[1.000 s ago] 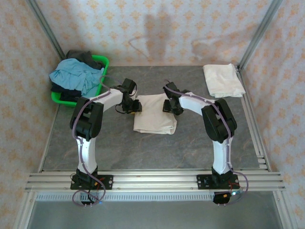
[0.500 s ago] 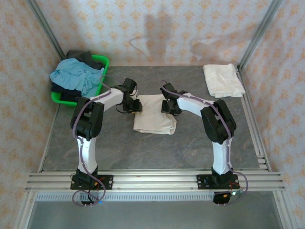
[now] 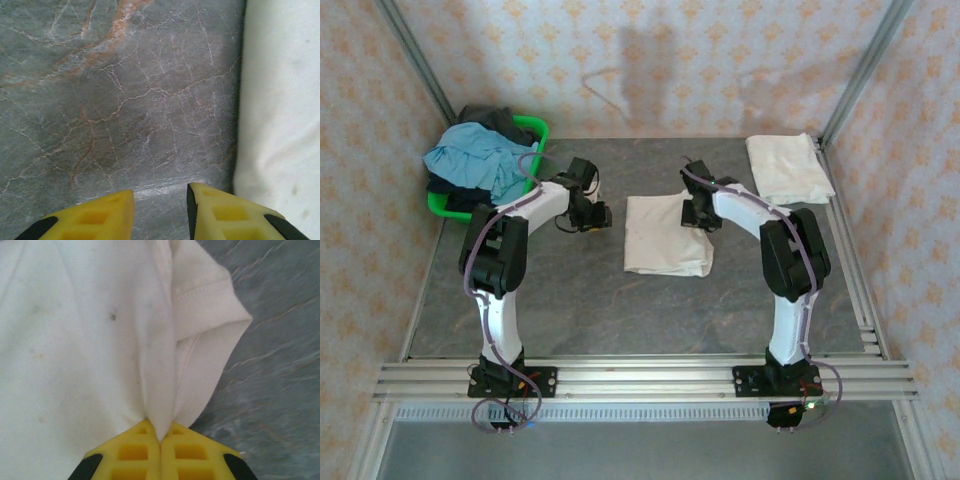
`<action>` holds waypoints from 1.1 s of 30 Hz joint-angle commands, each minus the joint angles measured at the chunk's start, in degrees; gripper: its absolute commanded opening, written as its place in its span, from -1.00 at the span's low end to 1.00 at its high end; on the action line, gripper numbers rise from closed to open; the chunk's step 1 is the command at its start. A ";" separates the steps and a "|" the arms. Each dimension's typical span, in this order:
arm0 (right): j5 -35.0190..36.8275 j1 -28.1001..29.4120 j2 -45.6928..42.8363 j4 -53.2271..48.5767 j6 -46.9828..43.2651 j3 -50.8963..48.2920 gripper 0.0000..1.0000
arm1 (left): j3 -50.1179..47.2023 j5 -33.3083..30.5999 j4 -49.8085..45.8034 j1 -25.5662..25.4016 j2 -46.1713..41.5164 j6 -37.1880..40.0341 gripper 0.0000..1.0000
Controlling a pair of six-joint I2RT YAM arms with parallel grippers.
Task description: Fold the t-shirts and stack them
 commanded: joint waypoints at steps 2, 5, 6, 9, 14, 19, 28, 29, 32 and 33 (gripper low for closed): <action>6.73 -1.80 0.96 -4.39 -7.92 8.35 -1.00 | 0.01 -0.76 -2.34 0.34 -2.17 1.31 -0.32; 11.43 -2.89 1.49 -5.17 -14.12 12.71 -1.00 | 0.10 -0.85 -2.50 0.43 -2.49 1.56 -0.32; 14.03 -3.49 1.89 -5.54 -15.44 14.66 -1.00 | 0.27 -0.77 -2.63 0.54 -2.48 1.64 -0.32; 18.19 -5.48 4.15 -7.06 -19.53 21.84 -1.00 | 0.55 -0.71 -2.93 0.71 -2.53 1.85 -0.32; 29.08 -7.05 10.67 -10.56 -27.07 34.80 -1.00 | -0.22 -0.60 -2.73 1.25 -3.21 2.18 -0.33; 33.91 -10.07 16.40 -11.07 -30.02 46.45 -1.00 | -1.02 -0.22 -2.44 1.84 -3.36 2.26 -0.33; 32.63 -16.14 21.18 -5.01 -32.83 54.67 -1.00 | -1.81 -0.12 -2.88 2.02 -3.88 2.27 -0.34; 31.41 -16.75 20.96 -3.40 -33.01 53.96 -1.00 | -1.82 -0.14 -2.83 2.02 -3.95 2.12 -0.34; 32.02 -17.63 20.14 3.07 -34.41 50.56 -1.00 | -1.45 0.29 -2.96 2.01 -3.88 1.81 -0.34; 32.18 -17.79 19.39 5.78 -34.85 48.82 -1.00 | -1.38 0.49 -3.07 1.98 -3.93 1.63 -0.34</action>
